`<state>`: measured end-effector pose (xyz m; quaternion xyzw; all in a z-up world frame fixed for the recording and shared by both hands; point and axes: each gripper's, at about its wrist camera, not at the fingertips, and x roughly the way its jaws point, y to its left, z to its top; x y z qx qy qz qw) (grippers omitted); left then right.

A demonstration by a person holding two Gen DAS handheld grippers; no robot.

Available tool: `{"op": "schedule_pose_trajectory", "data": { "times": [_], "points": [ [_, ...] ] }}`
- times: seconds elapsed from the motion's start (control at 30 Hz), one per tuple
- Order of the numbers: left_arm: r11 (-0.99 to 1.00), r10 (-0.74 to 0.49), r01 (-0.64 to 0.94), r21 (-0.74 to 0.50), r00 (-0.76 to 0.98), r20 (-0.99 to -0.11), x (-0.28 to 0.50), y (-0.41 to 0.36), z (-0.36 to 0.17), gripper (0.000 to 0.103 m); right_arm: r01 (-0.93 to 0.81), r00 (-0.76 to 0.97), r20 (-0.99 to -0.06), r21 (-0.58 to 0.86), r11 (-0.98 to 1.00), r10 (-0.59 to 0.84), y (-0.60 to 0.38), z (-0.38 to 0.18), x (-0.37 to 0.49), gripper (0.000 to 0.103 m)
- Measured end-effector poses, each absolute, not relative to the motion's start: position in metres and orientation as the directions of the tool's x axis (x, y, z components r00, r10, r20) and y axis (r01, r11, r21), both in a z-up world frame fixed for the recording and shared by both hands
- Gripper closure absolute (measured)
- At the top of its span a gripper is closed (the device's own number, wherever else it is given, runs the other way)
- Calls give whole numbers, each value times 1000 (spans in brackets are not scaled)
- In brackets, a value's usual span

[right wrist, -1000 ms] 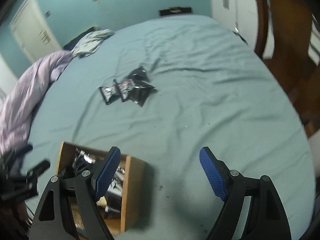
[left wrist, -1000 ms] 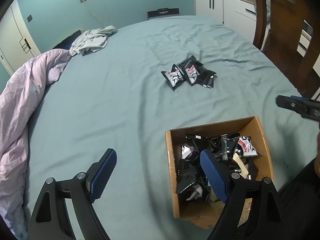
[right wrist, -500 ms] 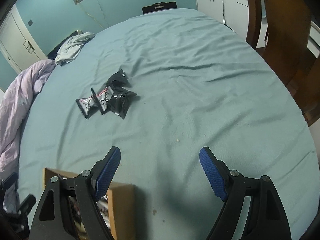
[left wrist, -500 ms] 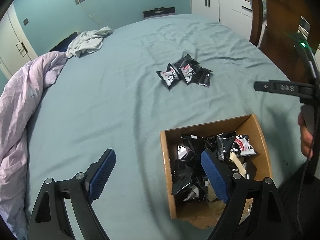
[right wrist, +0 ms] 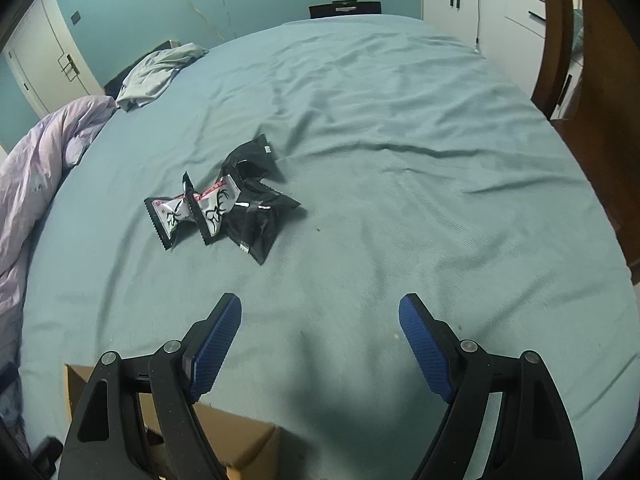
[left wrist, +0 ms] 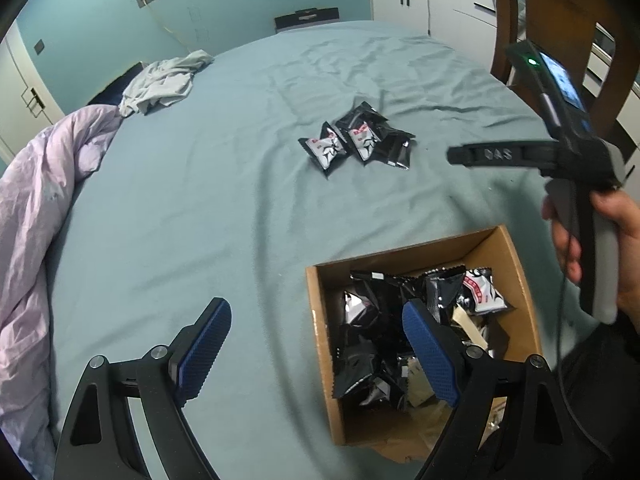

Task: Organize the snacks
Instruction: 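Grasp a black snack packet from the pile with the right tool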

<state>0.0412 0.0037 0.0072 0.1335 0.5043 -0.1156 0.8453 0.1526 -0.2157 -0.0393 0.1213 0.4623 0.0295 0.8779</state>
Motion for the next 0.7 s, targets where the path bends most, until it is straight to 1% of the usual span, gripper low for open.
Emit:
{"op": "schedule_pose_trajectory", "data": {
  "times": [0.2, 0.4, 0.63, 0.7],
  "points": [
    [939, -84, 336, 71, 426, -901, 44, 5, 2, 12, 54, 571, -797, 275, 960, 196, -215, -45, 180, 22],
    [944, -125, 331, 14, 395, -910, 46, 9, 0, 12, -4, 544, -804, 284, 959, 240, -202, -59, 215, 22],
    [943, -147, 333, -18, 368, -918, 50, 8, -3, 12, -75, 519, -826, 211, 975, 219, -177, -76, 251, 22],
    [943, -151, 331, -27, 356, -922, 51, 8, -6, 12, -84, 513, -829, 210, 974, 224, -173, -79, 258, 22]
  ]
}}
